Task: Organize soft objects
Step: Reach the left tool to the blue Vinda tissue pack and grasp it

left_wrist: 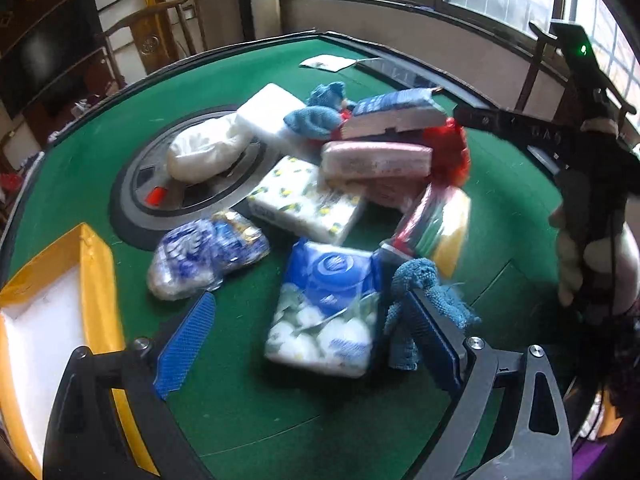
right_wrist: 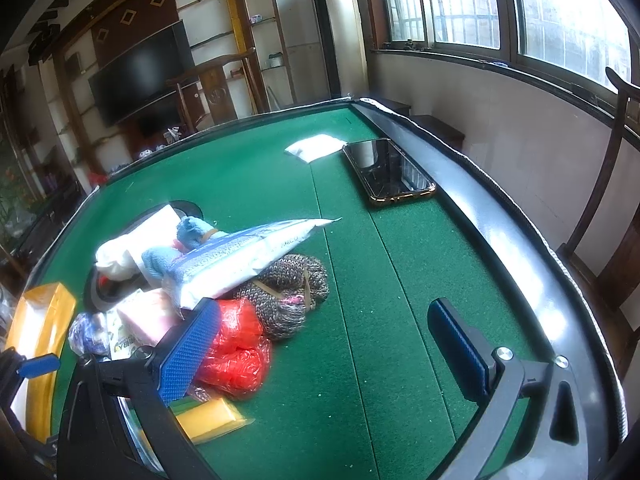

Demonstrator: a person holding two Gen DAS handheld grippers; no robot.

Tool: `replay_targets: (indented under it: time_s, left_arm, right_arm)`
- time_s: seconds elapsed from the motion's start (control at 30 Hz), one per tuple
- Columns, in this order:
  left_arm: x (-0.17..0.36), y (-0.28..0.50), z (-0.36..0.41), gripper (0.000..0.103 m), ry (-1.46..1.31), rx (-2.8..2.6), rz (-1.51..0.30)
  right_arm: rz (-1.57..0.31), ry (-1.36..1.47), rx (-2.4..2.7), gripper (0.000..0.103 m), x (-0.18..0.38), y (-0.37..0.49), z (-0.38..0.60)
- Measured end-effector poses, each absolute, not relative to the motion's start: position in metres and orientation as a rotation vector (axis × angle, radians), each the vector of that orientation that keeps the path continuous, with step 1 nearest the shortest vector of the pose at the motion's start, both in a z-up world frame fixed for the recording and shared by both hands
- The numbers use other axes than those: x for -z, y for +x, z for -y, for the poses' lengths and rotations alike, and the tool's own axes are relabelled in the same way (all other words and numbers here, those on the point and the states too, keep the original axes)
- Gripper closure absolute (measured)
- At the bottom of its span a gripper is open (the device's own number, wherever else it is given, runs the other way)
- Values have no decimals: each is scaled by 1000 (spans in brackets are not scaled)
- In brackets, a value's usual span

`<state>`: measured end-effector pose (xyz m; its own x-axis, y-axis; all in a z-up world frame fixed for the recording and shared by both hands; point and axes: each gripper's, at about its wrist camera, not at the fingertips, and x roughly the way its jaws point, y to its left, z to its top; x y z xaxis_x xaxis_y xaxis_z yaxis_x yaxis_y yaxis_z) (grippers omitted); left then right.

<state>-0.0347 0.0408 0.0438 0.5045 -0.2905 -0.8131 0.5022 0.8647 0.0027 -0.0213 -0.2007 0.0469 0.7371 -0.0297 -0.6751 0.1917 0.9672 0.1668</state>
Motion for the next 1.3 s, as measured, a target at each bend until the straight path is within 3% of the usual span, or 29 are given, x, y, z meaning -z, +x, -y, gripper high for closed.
replay_targets:
  time_s: [0.27, 0.63, 0.97, 1.03, 1.1, 1.3]
  left_arm:
    - [-41, -48, -32, 8, 181, 701, -1010]
    - [-51, -52, -74, 8, 277, 481, -978]
    - [-34, -35, -32, 8, 297, 520, -984]
    - [-33, -27, -34, 13, 240, 521, -1005]
    - [-25, -22, -37, 48, 197, 526, -1055]
    - [-19, -31, -30, 48, 264, 482, -1014]
  right_arm:
    - [-740, 243, 116, 1, -46, -21, 202]
    - [-747, 248, 103, 1, -45, -21, 202]
    - [-747, 247, 105, 1, -45, -21, 202]
    - [-745, 245, 107, 1, -45, -21, 202]
    - [-743, 243, 107, 1, -46, -20, 203]
    - [-740, 231, 109, 1, -45, -19, 200]
